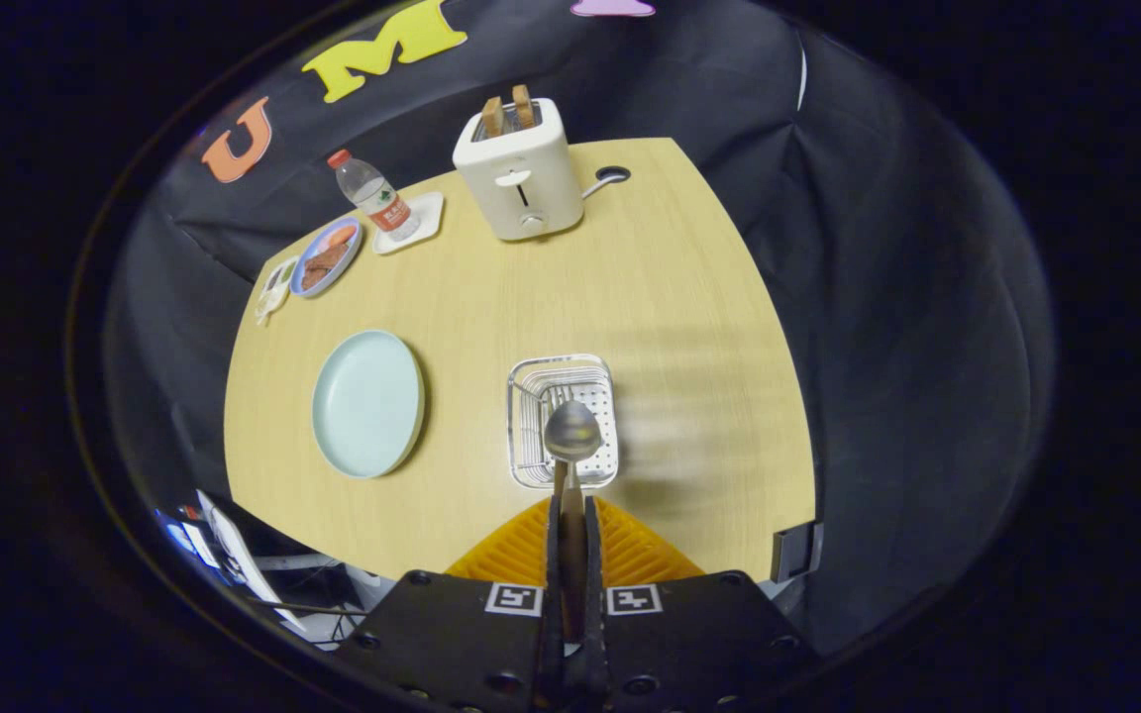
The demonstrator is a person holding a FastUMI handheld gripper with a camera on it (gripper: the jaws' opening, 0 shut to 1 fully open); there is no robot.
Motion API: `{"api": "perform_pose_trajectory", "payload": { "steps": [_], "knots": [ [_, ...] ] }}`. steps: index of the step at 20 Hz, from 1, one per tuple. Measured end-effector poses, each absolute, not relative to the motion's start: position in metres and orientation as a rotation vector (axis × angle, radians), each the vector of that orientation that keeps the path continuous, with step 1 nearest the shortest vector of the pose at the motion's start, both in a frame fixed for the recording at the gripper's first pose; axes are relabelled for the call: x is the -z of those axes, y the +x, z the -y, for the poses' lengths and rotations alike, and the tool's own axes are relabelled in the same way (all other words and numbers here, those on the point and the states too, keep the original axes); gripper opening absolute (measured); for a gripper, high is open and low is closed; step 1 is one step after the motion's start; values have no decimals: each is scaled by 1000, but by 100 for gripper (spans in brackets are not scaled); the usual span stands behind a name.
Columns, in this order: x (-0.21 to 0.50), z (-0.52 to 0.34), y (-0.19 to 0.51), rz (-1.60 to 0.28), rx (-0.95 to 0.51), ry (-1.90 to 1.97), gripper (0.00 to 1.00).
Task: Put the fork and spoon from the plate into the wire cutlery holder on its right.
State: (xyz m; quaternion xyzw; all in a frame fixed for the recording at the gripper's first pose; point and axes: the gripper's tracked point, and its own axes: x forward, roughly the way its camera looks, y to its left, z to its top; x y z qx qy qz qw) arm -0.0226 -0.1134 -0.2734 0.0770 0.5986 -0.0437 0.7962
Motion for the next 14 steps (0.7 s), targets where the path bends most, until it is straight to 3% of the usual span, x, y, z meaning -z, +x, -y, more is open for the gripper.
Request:
{"api": "perform_pose_trajectory", "payload": {
  "steps": [5, 8, 13, 14],
  "knots": [
    [272, 113, -11, -1256, 112, 180, 12],
    [263, 112, 0, -1196, 111, 173, 26],
    [231, 108, 20, -1025, 59, 123, 81],
    [223, 103, 27, -983, 47, 123, 84]
  ]
}}
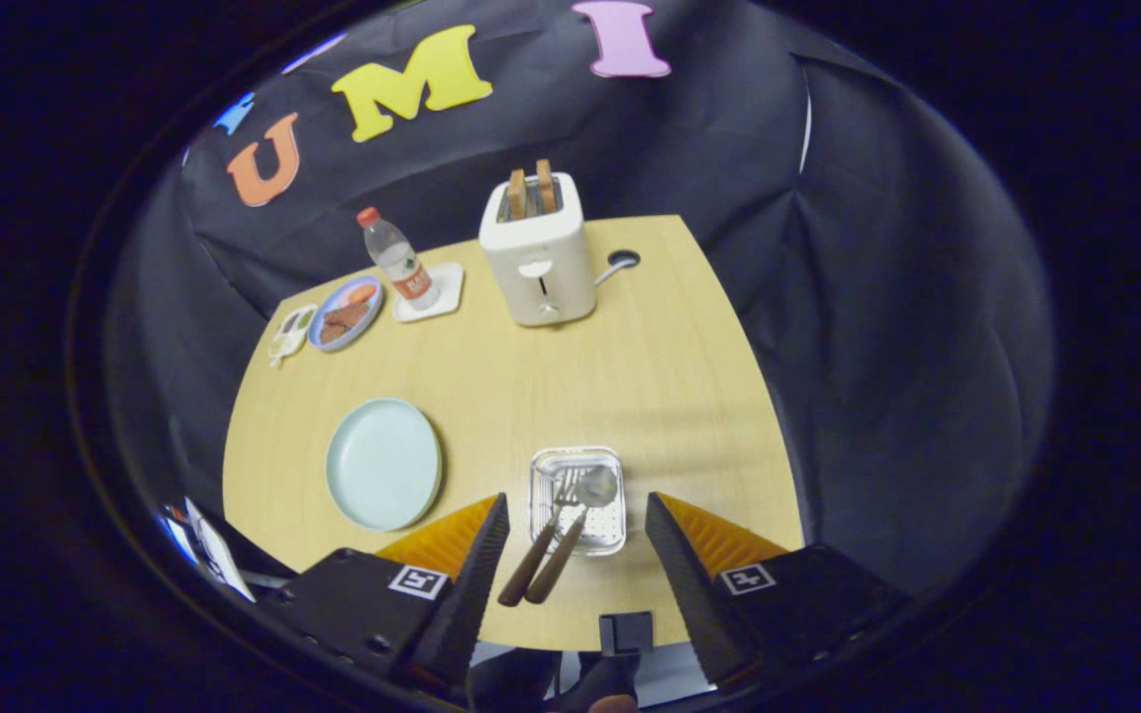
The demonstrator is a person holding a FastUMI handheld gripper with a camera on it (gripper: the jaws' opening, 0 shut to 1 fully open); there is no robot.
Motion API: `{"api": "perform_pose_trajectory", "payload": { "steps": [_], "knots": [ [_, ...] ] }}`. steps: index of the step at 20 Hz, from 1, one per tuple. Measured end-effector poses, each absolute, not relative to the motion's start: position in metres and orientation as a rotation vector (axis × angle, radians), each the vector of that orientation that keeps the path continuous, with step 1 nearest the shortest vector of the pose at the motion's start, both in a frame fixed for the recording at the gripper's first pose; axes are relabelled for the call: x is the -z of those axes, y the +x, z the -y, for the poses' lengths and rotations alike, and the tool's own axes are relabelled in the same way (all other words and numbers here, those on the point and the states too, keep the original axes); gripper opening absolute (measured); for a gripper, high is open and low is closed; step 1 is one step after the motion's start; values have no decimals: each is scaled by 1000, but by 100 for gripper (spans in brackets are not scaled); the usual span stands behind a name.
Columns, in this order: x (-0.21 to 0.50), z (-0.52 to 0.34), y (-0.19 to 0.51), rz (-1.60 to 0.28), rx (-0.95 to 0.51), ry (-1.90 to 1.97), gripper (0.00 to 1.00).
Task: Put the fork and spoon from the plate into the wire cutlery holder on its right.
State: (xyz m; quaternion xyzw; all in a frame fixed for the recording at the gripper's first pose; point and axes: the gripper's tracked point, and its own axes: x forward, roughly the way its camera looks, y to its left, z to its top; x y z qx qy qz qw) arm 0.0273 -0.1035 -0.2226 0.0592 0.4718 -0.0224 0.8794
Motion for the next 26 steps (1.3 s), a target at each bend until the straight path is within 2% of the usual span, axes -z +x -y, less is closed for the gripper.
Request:
{"api": "perform_pose_trajectory", "payload": {
  "steps": [4, 14, 19, 26],
  "knots": [
    [182, 82, 45, -805, -11, 137, 92],
    [31, 47, 53, -254, -34, -3, 92],
    [-1, 34, 31, -134, -33, 4, 94],
    [-5, 18, 11, -82, -45, -10, 93]
  ]
}}
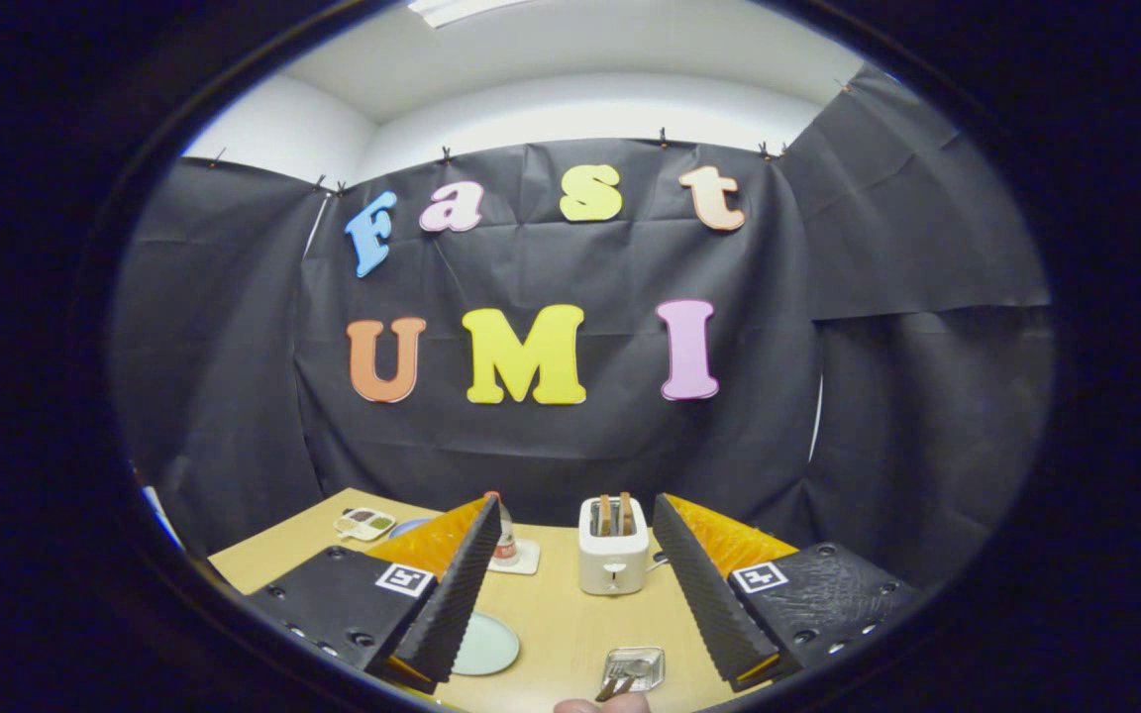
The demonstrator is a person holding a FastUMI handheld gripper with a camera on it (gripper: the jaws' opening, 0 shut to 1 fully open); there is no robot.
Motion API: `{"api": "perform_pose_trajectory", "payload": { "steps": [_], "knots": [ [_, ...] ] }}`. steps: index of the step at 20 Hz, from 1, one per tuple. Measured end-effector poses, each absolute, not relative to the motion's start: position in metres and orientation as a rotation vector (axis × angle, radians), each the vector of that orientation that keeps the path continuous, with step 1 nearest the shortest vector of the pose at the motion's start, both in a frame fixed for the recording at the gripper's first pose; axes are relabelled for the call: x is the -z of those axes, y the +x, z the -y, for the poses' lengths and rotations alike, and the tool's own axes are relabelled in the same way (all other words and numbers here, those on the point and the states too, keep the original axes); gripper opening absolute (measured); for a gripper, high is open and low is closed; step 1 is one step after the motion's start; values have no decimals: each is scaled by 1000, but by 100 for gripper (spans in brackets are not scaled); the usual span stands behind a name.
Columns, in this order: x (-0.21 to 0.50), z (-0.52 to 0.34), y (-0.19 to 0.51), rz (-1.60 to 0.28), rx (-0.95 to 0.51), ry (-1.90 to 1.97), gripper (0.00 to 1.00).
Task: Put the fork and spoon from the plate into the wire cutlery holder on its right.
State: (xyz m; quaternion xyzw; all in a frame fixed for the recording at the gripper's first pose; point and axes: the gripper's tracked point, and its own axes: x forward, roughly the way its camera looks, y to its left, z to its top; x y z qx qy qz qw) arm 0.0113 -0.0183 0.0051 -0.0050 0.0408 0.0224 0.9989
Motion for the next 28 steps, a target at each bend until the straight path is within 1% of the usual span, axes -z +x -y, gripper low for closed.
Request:
{"api": "perform_pose_trajectory", "payload": {
  "steps": [12, 28],
  "knots": [
    [-10, 8, 9, -85, -44, 13, 94],
    [-13, 2, 23, -112, -63, 48, 94]
  ]
}}
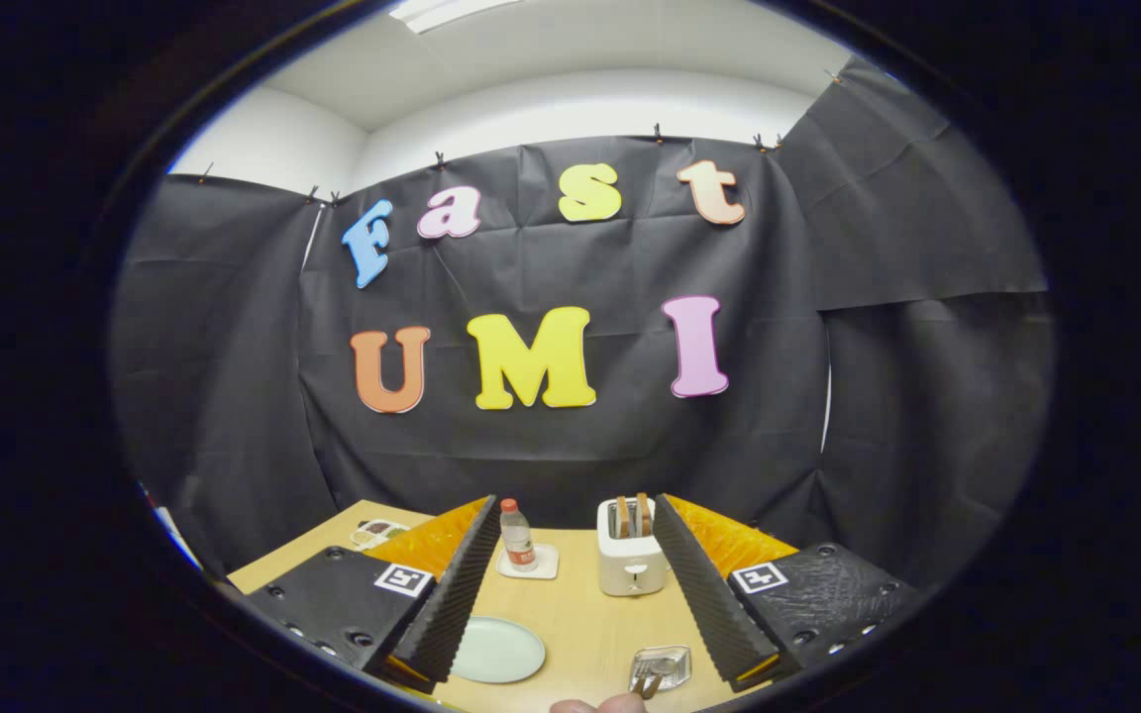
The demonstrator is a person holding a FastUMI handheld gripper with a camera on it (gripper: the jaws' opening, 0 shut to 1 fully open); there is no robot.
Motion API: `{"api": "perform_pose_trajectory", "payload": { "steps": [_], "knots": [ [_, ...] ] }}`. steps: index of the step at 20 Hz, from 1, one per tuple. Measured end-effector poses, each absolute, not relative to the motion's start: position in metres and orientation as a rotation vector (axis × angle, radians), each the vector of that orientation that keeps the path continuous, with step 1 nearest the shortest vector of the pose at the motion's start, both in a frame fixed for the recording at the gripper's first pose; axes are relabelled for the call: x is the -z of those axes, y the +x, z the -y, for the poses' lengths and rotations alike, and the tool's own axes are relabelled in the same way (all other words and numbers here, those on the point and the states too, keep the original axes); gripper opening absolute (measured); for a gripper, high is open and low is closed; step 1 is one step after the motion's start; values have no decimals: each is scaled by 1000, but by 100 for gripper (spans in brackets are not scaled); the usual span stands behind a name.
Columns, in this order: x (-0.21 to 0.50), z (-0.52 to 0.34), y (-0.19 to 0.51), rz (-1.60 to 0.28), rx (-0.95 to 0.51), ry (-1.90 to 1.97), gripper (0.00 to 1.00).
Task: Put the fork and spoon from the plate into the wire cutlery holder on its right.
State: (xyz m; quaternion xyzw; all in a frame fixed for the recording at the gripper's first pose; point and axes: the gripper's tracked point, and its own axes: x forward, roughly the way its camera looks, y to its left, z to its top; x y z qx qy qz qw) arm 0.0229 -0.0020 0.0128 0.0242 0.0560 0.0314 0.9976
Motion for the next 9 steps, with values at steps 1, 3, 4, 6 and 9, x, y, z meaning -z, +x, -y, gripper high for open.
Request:
{"api": "perform_pose_trajectory", "payload": {
  "steps": [1, 3, 4, 6, 9],
  "knots": [
    [-14, 3, 24, -110, -63, 47, 94],
    [-18, 3, 25, -101, -64, 44, 94],
    [-18, 2, 26, -100, -66, 43, 94],
    [-19, 2, 26, -103, -70, 45, 94],
    [-20, 1, 28, -104, -77, 55, 94]
  ]
}}
